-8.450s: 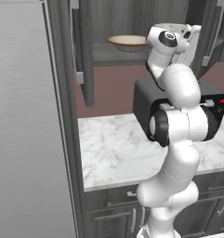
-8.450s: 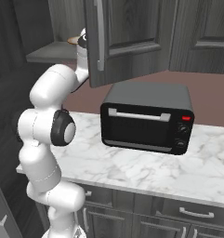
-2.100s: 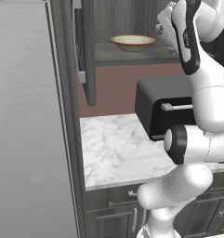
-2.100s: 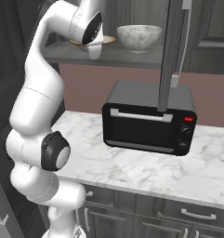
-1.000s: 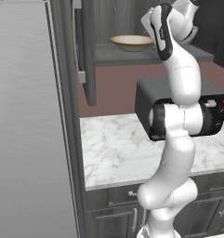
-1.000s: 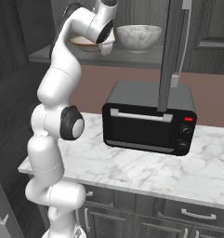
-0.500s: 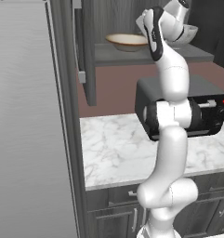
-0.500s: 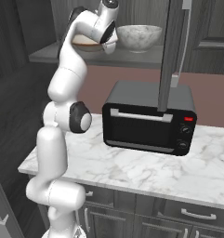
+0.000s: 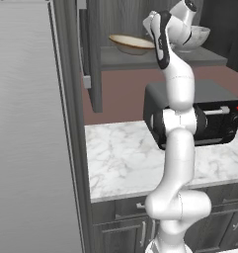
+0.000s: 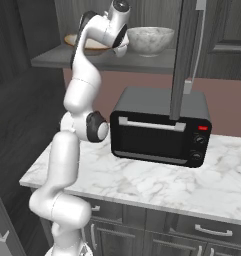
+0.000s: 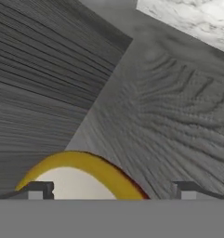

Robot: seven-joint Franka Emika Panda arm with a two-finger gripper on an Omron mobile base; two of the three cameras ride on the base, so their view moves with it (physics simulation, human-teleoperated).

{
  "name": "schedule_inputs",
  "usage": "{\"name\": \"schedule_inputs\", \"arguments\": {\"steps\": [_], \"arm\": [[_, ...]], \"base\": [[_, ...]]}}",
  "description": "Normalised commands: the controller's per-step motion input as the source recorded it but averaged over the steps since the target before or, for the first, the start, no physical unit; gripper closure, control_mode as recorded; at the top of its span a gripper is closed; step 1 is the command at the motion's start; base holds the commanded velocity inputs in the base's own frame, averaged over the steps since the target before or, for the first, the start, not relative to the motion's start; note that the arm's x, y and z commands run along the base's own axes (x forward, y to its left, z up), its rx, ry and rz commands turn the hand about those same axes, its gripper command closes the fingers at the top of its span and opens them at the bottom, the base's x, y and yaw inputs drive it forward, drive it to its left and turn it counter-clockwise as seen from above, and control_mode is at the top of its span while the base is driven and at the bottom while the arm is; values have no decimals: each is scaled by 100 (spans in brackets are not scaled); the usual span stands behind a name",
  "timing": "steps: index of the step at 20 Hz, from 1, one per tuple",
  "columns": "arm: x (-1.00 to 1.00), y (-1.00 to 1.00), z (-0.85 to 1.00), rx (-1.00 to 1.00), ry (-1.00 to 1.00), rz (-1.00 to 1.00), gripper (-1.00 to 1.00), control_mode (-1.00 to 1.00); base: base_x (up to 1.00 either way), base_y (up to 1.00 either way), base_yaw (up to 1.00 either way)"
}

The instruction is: Move the bowls from the cabinet to the plates on the dining table.

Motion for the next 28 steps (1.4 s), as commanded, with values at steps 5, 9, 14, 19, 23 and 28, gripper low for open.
{"name": "schedule_inputs", "arguments": {"steps": [5,9,14,19,23,28], "arm": [[-1,-1,3,1,0,0,-100,-100],[0,0,55,1,-1,1,-100,-100],[-1,0,40,-3,2,10,-100,-100],[-26,-9,14,-5,0,26,-100,-100],[-34,-20,10,-1,0,25,-100,-100],[-3,-3,0,0,0,4,-100,-100]], "base": [[0,0,0],[0,0,0],[0,0,0],[0,0,0],[0,0,0],[0,0,0]]}}
